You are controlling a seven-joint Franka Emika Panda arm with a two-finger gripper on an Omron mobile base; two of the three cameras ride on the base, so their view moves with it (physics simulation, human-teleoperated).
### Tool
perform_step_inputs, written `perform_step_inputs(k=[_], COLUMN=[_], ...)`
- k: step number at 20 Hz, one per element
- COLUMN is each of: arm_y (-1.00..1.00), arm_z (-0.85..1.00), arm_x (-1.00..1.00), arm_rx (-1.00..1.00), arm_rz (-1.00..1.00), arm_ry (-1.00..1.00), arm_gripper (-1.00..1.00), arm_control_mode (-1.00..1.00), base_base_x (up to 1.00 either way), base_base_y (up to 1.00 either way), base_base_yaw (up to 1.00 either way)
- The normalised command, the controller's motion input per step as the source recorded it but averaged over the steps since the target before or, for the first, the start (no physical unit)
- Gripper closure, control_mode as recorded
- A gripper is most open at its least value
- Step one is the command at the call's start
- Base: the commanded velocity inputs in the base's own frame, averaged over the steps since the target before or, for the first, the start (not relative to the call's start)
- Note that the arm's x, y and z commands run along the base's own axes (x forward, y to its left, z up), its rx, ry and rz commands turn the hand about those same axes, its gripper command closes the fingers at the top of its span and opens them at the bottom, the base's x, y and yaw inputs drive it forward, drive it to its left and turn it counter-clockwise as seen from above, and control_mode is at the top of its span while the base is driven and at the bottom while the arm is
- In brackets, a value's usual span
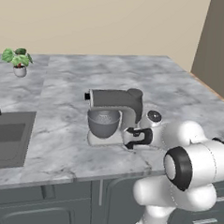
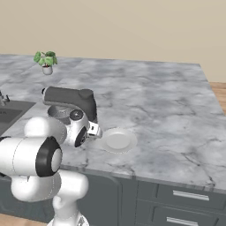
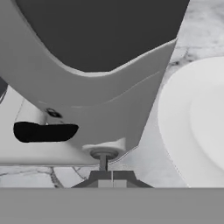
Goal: Add butter and sugar cubes to the stand mixer bowl and then turn on the stand mixer to begin making frosting.
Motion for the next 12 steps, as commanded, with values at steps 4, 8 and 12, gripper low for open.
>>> perform_step_inputs(k=[4, 8, 12], arm_y=[0.34, 0.27, 0.26], arm_z=[-0.13, 0.23, 0.04], arm_x=[-0.31, -0.23, 0.00], arm_rx=[0.00, 0.00, 0.00], arm_rz=[0.00, 0.00, 0.00], arm_ry=[0.00, 0.00, 0.00], arm_gripper=[1.00, 1.00, 1.00], arm_control_mode=[-1.00, -1.00, -1.00], base_base_x=[0.00, 0.00, 0.00], base_base_y=[0.00, 0.00, 0.00], base_base_yaw=[0.00, 0.00, 0.00])
